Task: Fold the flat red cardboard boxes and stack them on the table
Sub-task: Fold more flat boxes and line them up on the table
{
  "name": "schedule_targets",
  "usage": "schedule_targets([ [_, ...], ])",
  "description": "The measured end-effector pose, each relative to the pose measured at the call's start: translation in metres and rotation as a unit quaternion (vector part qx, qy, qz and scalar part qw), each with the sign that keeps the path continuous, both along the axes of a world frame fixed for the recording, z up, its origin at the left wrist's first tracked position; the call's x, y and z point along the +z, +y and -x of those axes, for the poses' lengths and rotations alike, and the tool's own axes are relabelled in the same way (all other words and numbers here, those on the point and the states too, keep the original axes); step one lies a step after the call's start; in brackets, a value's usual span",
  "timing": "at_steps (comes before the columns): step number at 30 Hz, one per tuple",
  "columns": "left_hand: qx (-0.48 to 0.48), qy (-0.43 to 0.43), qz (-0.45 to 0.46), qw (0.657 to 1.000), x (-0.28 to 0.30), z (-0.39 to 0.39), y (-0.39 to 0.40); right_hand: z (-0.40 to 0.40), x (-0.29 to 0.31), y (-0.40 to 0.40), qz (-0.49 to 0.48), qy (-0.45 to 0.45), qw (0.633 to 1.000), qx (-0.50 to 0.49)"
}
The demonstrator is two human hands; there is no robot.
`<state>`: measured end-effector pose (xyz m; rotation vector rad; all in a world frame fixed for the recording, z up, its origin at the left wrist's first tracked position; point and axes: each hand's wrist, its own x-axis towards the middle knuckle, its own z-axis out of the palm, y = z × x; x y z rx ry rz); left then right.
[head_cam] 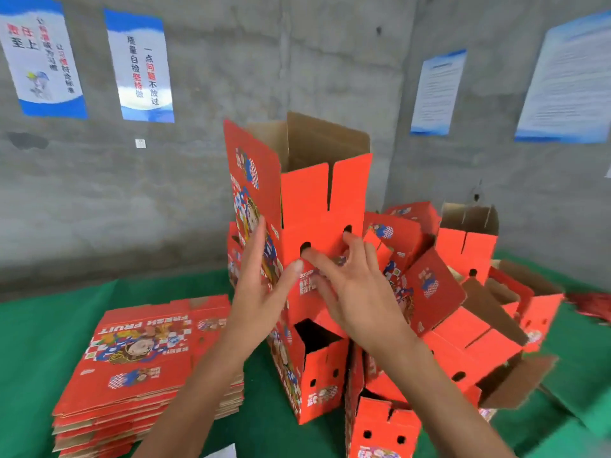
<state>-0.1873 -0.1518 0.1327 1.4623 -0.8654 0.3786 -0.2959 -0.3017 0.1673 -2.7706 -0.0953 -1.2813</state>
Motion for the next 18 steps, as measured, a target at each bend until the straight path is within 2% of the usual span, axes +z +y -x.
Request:
schedule_targets([
  [7, -0.09, -0.082, 0.027, 0.992, 0.087, 0.058, -0.136, 0.076, 0.067, -0.118, 0.033, -0.107, 0.99, -0.088],
  [11, -0.113, -0.133, 0.015, 0.985, 0.093, 0.115, -0.242, 0.137, 0.061, -0.21, 0.022, -0.13, 0.982, -0.136],
  [18, -0.142, -0.125, 0.004, 0.982, 0.08, 0.201, -0.423, 0.226, 0.047, -0.374, 0.005, -0.096, 0.975, -0.198],
])
